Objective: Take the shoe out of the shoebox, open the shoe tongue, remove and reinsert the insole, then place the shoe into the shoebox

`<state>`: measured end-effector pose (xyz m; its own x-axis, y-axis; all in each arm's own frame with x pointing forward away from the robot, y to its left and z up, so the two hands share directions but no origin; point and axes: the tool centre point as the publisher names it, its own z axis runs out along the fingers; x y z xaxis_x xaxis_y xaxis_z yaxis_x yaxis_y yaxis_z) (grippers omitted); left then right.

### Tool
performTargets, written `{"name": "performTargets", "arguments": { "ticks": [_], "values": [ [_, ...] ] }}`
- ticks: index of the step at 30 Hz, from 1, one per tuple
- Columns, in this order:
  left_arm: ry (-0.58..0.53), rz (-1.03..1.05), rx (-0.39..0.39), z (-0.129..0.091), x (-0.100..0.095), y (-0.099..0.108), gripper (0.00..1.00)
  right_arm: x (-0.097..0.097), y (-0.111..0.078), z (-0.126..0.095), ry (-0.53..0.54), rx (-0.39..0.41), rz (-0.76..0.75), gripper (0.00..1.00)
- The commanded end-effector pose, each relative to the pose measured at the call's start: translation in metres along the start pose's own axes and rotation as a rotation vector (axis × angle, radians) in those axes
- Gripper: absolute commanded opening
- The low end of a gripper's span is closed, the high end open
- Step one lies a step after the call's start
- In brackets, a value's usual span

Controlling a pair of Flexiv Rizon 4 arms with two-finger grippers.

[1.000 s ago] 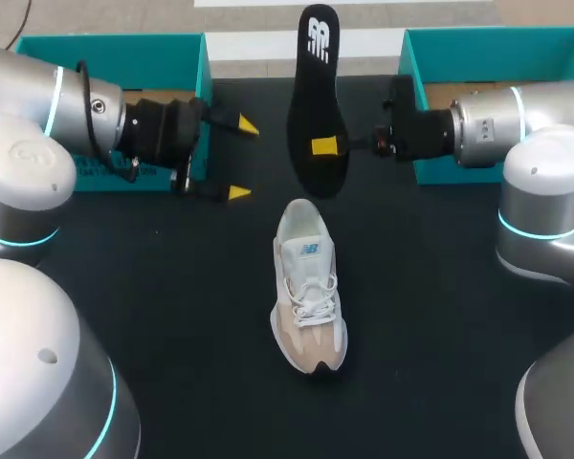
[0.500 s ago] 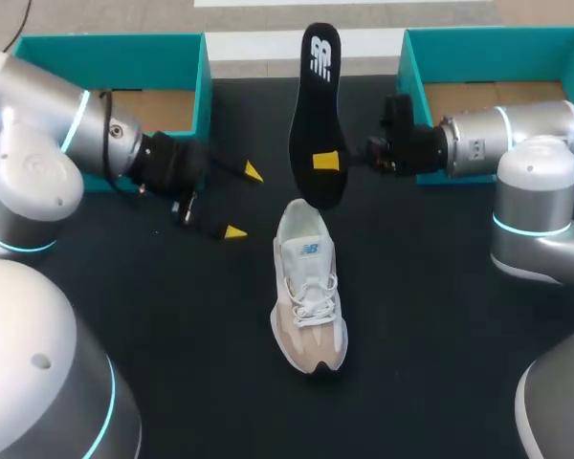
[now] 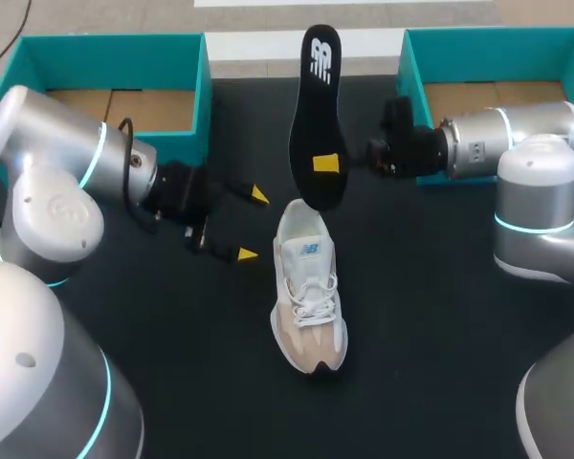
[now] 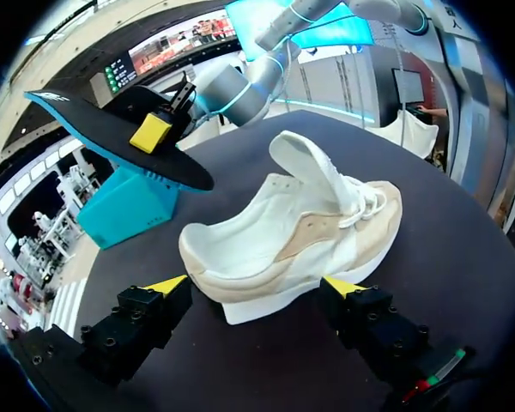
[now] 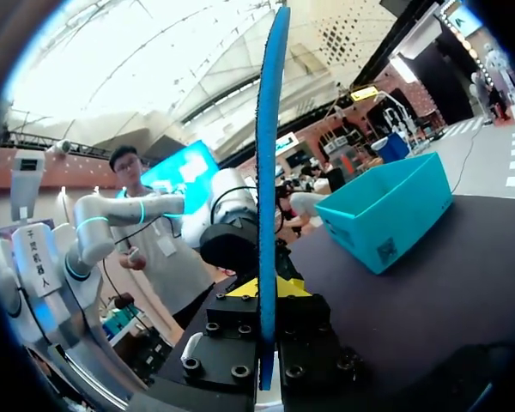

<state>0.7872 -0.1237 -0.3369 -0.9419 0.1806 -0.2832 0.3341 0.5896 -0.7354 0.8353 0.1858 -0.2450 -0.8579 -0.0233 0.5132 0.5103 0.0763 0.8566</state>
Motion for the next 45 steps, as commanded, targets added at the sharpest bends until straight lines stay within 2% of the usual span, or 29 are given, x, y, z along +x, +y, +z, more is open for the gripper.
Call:
{"name": "performTargets", "arguments": {
  "ticks": [1, 9, 15, 16, 32, 37, 45],
  "values": [
    [-0.021, -0.023, -0.001, 0.003, 0.005, 0.001, 1.0, 0.002, -0.004, 0.007, -0.013, 0.028, -0.005, 0.0],
    [-0.02, -0.024, -0.006, 0.004, 0.005, 0.002, 1.0, 0.006, -0.021, 0.028, 0.053, 0.056, -0.056, 0.0],
    [-0.024, -0.046, 0.0, 0.006, 0.005, 0.001, 1.0, 0.001, -0.037, 0.039, 0.085, 0.078, -0.077, 0.0],
    [-0.025, -0.05, 0.0, 0.006, 0.005, 0.001, 1.0, 0.0, -0.039, 0.039, 0.05, 0.079, -0.061, 0.0],
    [-0.037, -0.101, 0.014, 0.005, 0.006, 0.0, 1.0, -0.001, -0.04, 0.038, 0.051, 0.073, -0.07, 0.0],
    [-0.042, -0.105, 0.019, 0.006, 0.003, -0.003, 1.0, 0.001, -0.044, 0.033, 0.046, 0.053, -0.082, 0.0],
    [-0.081, -0.158, -0.004, 0.013, 0.0, 0.0, 1.0, -0.002, -0.061, 0.036, 0.053, 0.042, -0.059, 0.0]
  ]
}}
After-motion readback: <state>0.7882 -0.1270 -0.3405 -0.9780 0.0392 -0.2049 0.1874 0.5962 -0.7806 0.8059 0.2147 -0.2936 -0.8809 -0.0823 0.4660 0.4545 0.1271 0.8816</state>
